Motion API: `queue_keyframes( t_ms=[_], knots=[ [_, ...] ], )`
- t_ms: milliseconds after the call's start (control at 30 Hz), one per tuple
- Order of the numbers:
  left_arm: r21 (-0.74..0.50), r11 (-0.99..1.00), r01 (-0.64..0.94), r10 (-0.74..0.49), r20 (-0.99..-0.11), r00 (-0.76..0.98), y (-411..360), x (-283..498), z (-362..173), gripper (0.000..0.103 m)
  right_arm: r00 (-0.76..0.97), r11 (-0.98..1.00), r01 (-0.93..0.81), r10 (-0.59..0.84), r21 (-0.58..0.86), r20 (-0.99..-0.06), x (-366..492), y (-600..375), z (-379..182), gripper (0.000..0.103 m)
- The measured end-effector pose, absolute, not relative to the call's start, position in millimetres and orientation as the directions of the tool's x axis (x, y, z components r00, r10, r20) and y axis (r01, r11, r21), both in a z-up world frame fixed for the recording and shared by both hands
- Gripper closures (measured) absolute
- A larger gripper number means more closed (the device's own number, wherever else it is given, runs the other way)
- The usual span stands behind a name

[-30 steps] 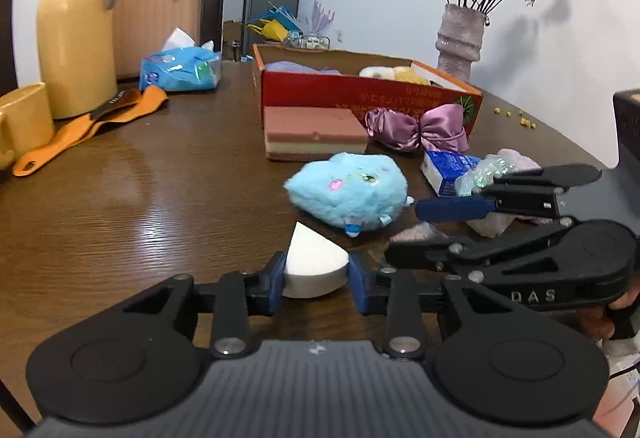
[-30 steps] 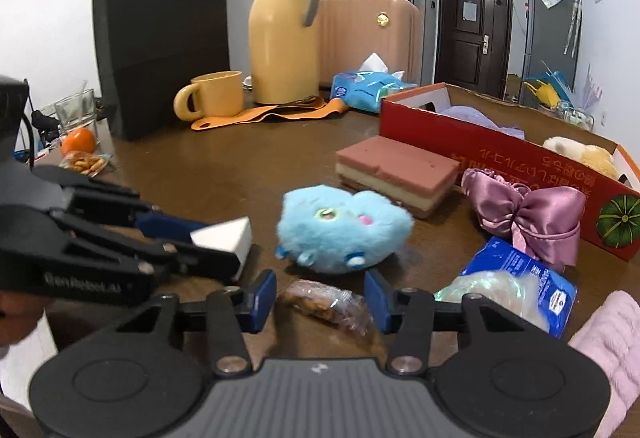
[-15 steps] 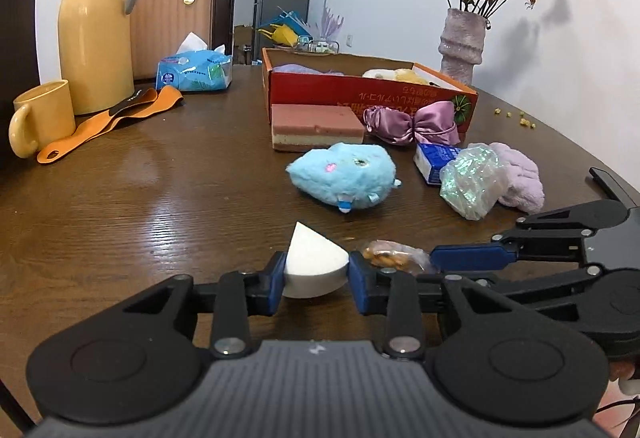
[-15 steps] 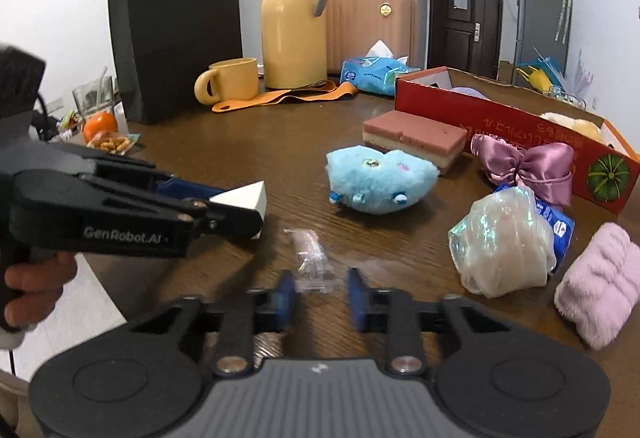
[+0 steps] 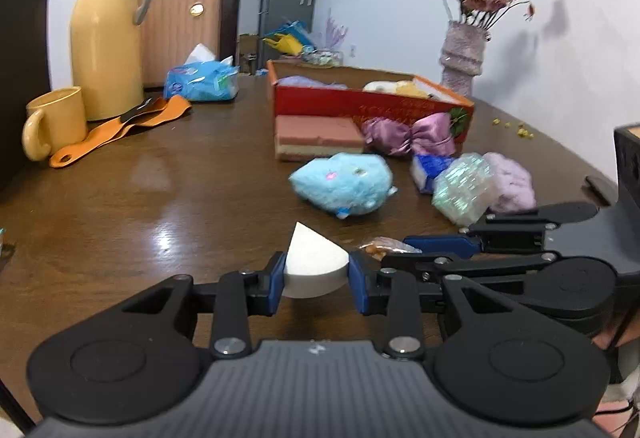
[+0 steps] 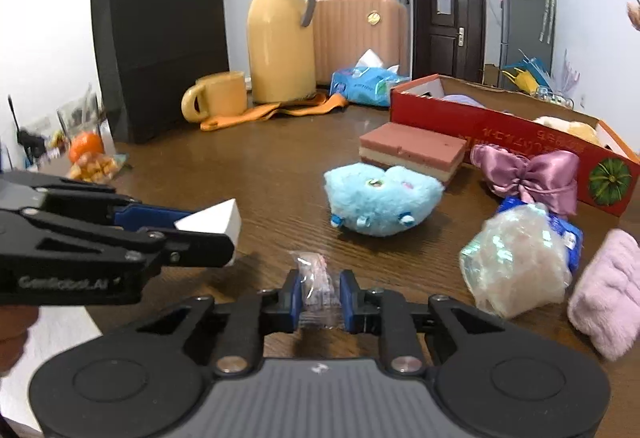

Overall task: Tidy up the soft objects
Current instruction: 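Carry the sponge and packet into the red box and open both grippers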

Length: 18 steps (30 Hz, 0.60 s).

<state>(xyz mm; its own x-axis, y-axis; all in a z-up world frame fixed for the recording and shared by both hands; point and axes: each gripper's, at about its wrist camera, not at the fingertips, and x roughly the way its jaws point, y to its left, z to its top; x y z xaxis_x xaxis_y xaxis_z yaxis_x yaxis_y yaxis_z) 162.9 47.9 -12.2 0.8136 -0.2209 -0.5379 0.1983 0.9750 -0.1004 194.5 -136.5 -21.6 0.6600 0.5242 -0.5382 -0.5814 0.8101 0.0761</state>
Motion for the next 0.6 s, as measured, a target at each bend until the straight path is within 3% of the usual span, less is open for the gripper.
queue_keyframes(
  t_ms=[100,200,333,400,600],
  knots=[
    [-0.15,0.953,0.264,-0.303,-0.511,0.804,40.3,176.7,0.9,0.069,0.672,0.82,-0.543,0.554,0.182,-0.492,194.3,-165.5,-4.2,0.084],
    [-0.291,0.881,0.374,-0.471,-0.455,0.755,38.7,213.7,26.6,0.069,0.738,0.84,-0.486,0.543,0.243,-0.4,207.0,-206.2,27.9,0.084],
    [-0.23,0.875,0.427,-0.485,-0.394,0.781,25.4,280.4,60.7,0.069,0.833,0.906,-0.381,0.423,0.186,-0.356,259.2,-250.1,65.8,0.084],
    [-0.154,0.897,0.414,-0.439,-0.412,0.798,13.2,329.2,70.4,0.069,0.846,0.925,-0.345,0.381,0.163,-0.373,303.6,-260.0,78.6,0.084],
    [-0.026,0.931,0.364,-0.304,-0.608,0.734,-23.8,487.2,54.3,0.068,0.751,0.921,-0.301,0.39,0.249,-0.534,479.4,-248.3,81.1,0.084]
  ],
)
